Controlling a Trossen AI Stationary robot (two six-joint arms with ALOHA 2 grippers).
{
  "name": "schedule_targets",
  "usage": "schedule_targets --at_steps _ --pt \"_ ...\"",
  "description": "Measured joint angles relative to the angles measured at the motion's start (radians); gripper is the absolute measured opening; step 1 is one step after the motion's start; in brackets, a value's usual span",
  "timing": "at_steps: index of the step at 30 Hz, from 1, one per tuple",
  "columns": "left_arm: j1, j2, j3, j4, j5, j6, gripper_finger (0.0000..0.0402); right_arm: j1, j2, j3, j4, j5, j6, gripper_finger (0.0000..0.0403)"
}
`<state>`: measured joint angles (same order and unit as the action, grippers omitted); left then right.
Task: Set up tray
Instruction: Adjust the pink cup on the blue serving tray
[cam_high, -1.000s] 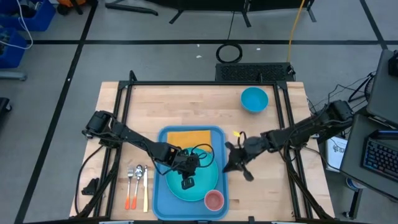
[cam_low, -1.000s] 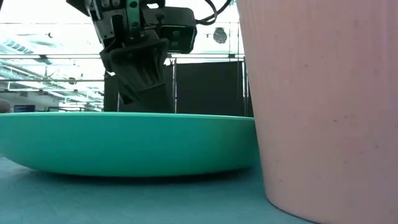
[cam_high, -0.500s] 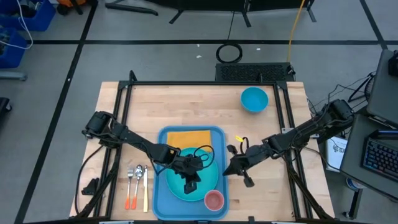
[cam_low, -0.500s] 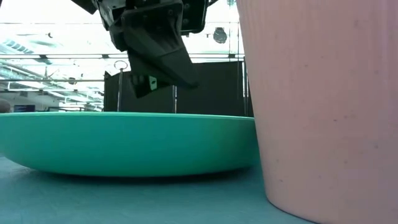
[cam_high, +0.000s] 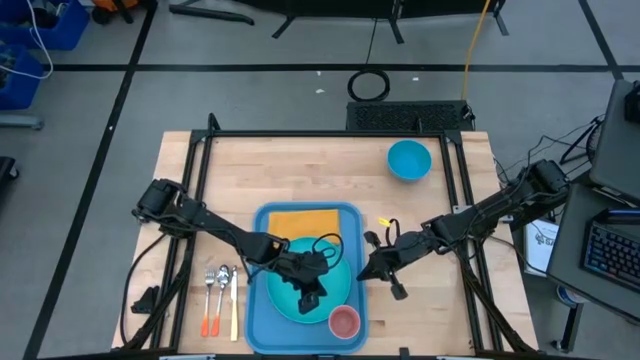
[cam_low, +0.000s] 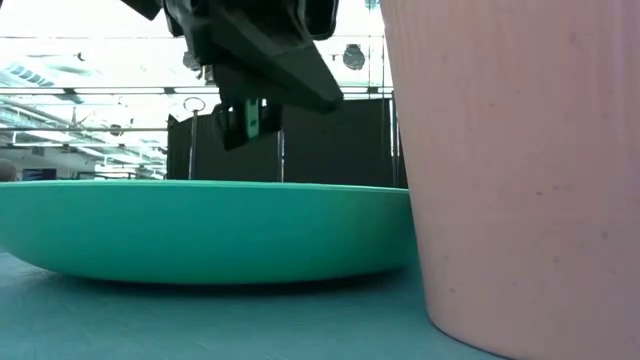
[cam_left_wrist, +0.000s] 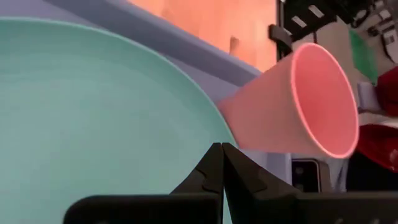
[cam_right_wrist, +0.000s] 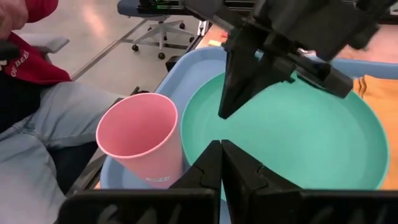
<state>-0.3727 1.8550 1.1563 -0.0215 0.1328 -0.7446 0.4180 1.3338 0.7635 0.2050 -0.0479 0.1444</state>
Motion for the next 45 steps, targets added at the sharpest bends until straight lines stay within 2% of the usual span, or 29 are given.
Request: schedule_targets --at_steps 3,6,10,18,45 --pt "0.005 0.034 -0.002 0.011 0.007 -0.018 0.0001 0.000 0.000 0.000 0.000 0.000 0.000 0.0000" --pt "0.006 0.070 0.007 0.061 0.057 -0.037 0.0001 0.000 0.000 0.000 0.001 0.000 -0.001 0.0000" --pt "0.006 0.094 0.008 0.089 0.058 -0.036 0.0001 0.000 0.000 -0.001 0.003 0.001 -0.003 0.0000" --pt "0.003 0.109 0.007 0.166 0.084 -0.039 0.0001 0.000 0.000 -0.002 -0.001 0.003 -0.003 0.0000" --pt "-0.011 0.109 0.008 0.211 0.114 -0.032 0.0000 0.000 0.000 -0.002 0.000 0.003 -0.008 0.0000"
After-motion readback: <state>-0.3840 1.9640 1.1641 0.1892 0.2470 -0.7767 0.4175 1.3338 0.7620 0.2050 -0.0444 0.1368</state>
